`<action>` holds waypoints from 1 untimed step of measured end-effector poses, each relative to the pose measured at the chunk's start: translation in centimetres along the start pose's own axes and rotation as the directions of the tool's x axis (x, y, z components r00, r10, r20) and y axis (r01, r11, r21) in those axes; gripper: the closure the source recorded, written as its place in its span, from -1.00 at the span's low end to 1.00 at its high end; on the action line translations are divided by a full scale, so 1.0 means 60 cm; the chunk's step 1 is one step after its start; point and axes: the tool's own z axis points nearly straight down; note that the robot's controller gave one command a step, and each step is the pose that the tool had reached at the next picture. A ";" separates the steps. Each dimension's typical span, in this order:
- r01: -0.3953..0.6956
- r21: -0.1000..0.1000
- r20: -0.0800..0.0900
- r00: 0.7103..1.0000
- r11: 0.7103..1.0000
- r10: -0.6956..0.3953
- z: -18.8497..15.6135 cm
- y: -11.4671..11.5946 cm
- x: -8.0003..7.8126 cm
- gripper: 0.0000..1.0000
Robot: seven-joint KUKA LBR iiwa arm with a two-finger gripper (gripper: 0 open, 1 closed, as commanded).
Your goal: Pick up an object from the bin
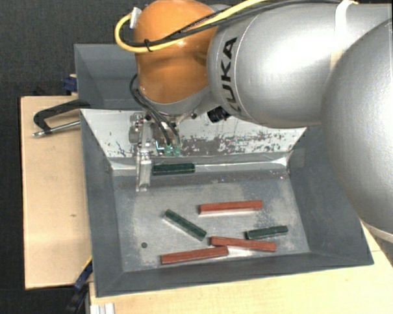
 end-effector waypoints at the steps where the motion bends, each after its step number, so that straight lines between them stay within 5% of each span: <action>1: -0.003 -0.002 0.009 1.000 1.000 0.003 -0.009 -0.002 -0.003 -1.00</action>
Offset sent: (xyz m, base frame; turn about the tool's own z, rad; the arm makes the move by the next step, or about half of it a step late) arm -0.0551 -0.0214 -0.1177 -0.0764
